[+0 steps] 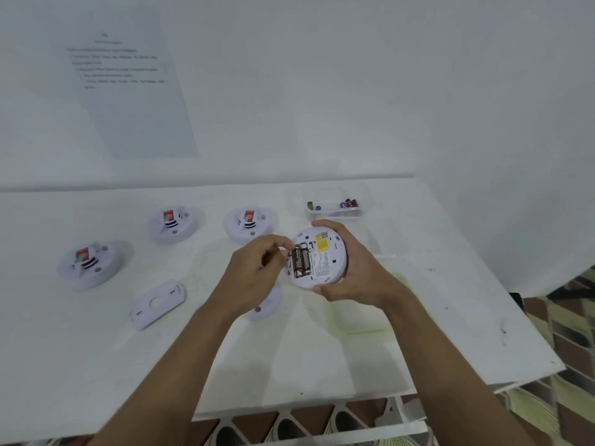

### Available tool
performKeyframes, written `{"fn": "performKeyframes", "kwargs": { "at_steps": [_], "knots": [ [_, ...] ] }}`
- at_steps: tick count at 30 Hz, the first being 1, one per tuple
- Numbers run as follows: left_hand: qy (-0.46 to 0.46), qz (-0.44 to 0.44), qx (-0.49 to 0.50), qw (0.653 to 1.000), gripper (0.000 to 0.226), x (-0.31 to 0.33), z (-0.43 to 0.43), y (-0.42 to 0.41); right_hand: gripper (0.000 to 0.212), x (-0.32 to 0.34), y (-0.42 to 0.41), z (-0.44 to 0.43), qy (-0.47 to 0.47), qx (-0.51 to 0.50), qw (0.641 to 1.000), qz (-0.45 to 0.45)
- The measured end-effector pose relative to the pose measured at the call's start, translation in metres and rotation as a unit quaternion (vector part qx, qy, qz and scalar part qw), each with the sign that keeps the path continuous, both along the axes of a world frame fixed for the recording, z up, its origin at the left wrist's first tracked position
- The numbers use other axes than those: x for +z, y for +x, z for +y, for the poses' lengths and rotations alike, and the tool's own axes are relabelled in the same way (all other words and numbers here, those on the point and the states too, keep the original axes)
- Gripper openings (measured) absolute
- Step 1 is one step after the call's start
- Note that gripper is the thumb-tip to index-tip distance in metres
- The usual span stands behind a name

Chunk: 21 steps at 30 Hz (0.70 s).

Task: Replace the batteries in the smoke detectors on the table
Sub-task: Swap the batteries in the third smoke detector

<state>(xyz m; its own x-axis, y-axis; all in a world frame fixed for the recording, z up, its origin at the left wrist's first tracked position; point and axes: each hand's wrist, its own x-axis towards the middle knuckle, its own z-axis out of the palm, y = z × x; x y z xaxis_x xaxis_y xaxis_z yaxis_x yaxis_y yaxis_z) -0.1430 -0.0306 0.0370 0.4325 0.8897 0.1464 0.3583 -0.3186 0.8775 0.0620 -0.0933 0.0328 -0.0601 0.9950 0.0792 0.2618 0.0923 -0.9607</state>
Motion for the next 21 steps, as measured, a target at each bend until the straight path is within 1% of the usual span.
{"fn": "performKeyframes", "kwargs": {
  "at_steps": [5, 9, 11, 13, 16, 19, 21],
  "knots": [
    [-0.007, 0.016, -0.006, 1.000, 0.020, 0.003, -0.005, 0.028, 0.095, -0.001, 0.020, -0.005, -0.007, 0.002, 1.000, 0.004],
    [-0.028, -0.005, -0.004, 1.000, 0.022, 0.004, -0.006, 0.046, 0.095, -0.002, 0.032, -0.010, -0.011, 0.002, 1.000, 0.014],
    [-0.018, -0.008, -0.011, 1.000, 0.021, 0.003, -0.006, 0.053, 0.095, -0.002, 0.040, -0.011, -0.010, 0.000, 1.000, 0.017],
    [0.024, -0.002, -0.023, 0.999, 0.017, 0.001, -0.007, 0.060, 0.094, -0.001, 0.048, -0.012, -0.006, -0.005, 1.000, 0.016],
    [0.117, 0.014, -0.037, 0.992, 0.011, -0.001, -0.009, 0.071, 0.094, 0.003, 0.062, -0.013, -0.007, -0.007, 1.000, 0.016],
    [0.165, 0.035, -0.067, 0.983, 0.026, 0.001, -0.007, 0.077, 0.092, 0.007, 0.075, -0.013, -0.009, -0.004, 1.000, 0.007],
    [0.196, 0.041, -0.100, 0.975, 0.031, 0.004, -0.005, 0.079, 0.090, 0.009, 0.083, -0.014, -0.008, -0.002, 1.000, 0.000]
  ]
}}
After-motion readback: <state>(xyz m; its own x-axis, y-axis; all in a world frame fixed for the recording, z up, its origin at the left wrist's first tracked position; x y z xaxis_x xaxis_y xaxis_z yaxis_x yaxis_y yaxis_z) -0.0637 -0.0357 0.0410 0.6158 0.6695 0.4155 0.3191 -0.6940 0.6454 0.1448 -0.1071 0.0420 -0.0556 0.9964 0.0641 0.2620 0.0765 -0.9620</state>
